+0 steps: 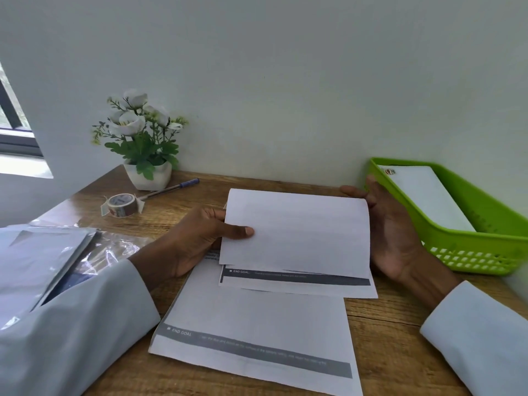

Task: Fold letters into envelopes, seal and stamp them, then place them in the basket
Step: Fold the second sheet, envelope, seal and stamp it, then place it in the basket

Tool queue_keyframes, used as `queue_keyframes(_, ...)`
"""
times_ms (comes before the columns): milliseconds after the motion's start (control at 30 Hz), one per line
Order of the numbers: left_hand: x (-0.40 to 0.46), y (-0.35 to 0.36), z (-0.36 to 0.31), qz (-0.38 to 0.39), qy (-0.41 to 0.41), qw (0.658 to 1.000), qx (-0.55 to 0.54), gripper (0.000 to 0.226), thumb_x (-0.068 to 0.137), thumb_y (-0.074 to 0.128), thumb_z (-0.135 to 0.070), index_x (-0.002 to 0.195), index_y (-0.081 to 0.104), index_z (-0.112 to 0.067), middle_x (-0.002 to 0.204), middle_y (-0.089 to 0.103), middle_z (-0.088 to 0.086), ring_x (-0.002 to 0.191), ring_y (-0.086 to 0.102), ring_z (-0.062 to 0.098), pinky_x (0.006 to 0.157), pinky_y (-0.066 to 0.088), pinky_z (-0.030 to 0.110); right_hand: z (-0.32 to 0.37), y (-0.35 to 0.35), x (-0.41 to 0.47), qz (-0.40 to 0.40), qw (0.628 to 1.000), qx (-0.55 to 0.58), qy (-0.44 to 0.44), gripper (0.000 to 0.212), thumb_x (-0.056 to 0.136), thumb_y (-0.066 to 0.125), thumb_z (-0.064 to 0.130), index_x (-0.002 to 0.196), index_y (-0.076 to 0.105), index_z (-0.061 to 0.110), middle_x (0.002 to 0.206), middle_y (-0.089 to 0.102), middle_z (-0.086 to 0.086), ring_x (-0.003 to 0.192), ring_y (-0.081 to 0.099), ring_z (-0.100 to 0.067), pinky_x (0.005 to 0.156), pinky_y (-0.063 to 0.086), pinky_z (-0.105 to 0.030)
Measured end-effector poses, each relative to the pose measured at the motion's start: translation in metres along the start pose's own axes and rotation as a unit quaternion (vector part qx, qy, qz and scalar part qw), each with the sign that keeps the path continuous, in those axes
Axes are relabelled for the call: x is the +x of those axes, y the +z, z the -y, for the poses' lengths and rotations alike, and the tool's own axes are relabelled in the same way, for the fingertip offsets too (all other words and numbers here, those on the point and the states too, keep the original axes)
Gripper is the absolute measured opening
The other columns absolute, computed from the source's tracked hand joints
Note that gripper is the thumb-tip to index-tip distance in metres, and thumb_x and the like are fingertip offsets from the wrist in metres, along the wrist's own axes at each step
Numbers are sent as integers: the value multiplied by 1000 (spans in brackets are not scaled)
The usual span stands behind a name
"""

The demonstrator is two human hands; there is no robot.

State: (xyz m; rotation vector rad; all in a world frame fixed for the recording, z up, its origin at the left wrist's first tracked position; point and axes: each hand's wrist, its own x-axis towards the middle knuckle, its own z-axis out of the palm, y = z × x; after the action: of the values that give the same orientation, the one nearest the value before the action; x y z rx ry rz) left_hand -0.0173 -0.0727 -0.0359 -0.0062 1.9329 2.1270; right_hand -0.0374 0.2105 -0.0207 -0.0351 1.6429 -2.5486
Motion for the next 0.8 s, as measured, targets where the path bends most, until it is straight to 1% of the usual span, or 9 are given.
queue_keyframes(100,0,1,0,-6,-2,1000,10,34,71,77,-4,104,73,2,103,75,17,92,74,30,74,62,34,-3,1,-2,23,998,-52,2,12,75,70,21,86,68,19,98,70,-10,89,66,-27,84,52,-40)
queue_keyframes(167,0,0,1,-2,1,1000,4,33,73,76,-6,106,73,1,104,75,16,93,73,30,75,62,34,-5,1,0,0,998,-55,-8,19,69,72,10,84,66,20,95,71,-10,85,67,-27,84,54,-41)
queue_keyframes(300,-1,0,1,22,1,999,-25,34,82,71,-19,110,72,0,109,73,17,101,71,31,87,59,40,-4,-2,5,-37,998,-29,-30,34,73,69,2,105,64,13,100,71,-13,87,68,-26,85,57,-40)
queue_keyframes(367,0,0,2,14,8,1000,-17,35,81,71,-22,110,72,-1,110,73,17,103,70,32,92,56,44,-1,-5,5,-39,998,-38,-29,23,76,69,4,97,66,14,96,71,-10,86,67,-25,81,56,-38)
queue_keyframes(433,0,1,1,-5,24,1000,-5,34,79,72,-19,107,73,-1,107,74,17,98,71,31,85,59,41,6,-5,1,-33,995,-89,-14,12,78,73,14,90,70,16,92,72,-10,84,66,-25,78,53,-36)
queue_keyframes(533,0,0,-2,-24,46,999,8,28,77,74,-13,102,75,0,102,75,18,92,73,33,79,61,39,20,-1,-5,-37,948,-306,-77,14,80,79,28,86,75,15,85,75,-5,74,66,-17,69,50,-30)
queue_keyframes(600,-1,-2,-5,-24,42,999,24,27,77,75,-12,101,75,-1,100,75,17,92,73,34,82,60,43,32,9,-8,12,910,-404,-95,19,81,78,33,90,77,16,88,78,0,75,69,-12,70,52,-27)
queue_keyframes(733,-4,-2,-8,-3,35,997,64,18,80,72,-5,97,77,-3,98,76,16,85,74,30,74,60,34,53,19,-13,157,831,-533,13,32,80,69,46,104,77,26,100,78,8,90,71,-3,75,51,-18)
queue_keyframes(800,-5,-1,-10,19,35,997,69,18,79,71,-1,95,78,-4,98,76,17,82,73,30,69,61,31,55,23,-12,182,824,-534,46,39,78,67,53,109,74,30,105,77,8,92,70,-8,79,53,-26)
